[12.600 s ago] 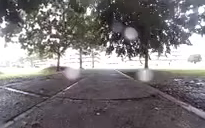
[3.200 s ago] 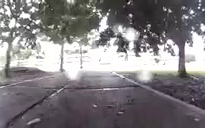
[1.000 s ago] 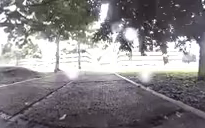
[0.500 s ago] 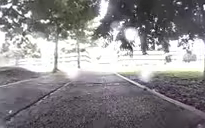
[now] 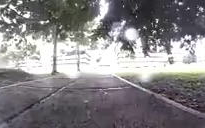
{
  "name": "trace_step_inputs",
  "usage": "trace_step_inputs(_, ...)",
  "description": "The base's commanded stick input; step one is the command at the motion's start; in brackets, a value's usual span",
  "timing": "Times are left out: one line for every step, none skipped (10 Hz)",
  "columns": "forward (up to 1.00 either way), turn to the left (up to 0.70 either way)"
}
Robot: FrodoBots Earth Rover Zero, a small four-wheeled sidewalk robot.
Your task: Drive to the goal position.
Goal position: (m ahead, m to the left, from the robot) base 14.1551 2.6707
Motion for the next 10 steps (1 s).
trace_step_inputs(0.70,0.00)
trace_step_inputs(0.70,0.00)
trace_step_inputs(0.70,0.00)
trace_step_inputs(0.70,0.00)
trace_step_inputs(0.70,0.00)
trace_step_inputs(0.70,0.00)
trace_step_inputs(0.70,0.00)
trace_step_inputs(0.70,0.00)
trace_step_inputs(0.70,0.00)
trace_step_inputs(0.70,0.00)
